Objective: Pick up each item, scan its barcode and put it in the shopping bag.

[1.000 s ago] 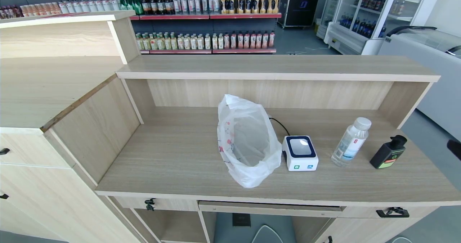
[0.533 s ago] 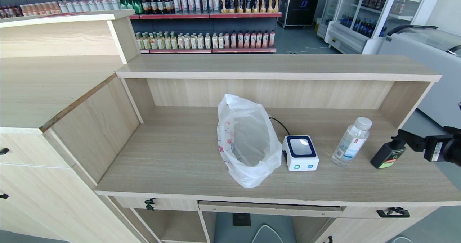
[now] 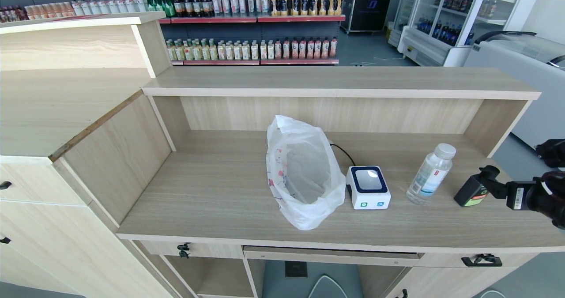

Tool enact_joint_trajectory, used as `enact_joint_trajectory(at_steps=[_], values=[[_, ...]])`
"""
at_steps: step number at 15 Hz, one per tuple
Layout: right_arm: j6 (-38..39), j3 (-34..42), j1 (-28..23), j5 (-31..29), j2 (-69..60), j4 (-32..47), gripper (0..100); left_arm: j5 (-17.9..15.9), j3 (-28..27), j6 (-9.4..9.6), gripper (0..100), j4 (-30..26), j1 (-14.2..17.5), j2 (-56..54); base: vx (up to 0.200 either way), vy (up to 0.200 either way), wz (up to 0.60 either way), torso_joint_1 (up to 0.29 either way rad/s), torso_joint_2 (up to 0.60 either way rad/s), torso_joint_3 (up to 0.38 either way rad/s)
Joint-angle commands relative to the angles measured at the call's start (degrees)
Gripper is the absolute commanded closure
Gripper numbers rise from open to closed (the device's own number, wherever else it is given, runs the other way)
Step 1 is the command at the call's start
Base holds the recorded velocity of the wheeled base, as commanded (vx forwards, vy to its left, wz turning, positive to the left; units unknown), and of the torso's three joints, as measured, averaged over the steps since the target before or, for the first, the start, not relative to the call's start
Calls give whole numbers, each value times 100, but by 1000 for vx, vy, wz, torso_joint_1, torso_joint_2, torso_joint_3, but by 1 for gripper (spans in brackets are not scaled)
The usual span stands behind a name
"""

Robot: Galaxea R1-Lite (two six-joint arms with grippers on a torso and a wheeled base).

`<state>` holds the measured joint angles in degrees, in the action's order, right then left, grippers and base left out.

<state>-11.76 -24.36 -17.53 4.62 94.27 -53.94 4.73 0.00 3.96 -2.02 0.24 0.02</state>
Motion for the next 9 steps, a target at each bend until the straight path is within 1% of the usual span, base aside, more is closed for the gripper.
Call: enact_joint_trajectory(at_steps=[1,4,7,9], values=[[-1,-78,-5,4,417,-99,0,2,0,-1,0,0,2,-2,0,0,0,0,0,0],[-10,-122,57,30,724,-248,0,2,0,-1,0,0,2,-2,0,0,0,0,0,0],[25,-166,461,39,997,-389,0,2,0,-1,0,0,2,-2,0,0,0,0,0,0],[16,-298,637,39,1243,-617,0,2,0,-1,0,0,2,-2,0,0,0,0,0,0]])
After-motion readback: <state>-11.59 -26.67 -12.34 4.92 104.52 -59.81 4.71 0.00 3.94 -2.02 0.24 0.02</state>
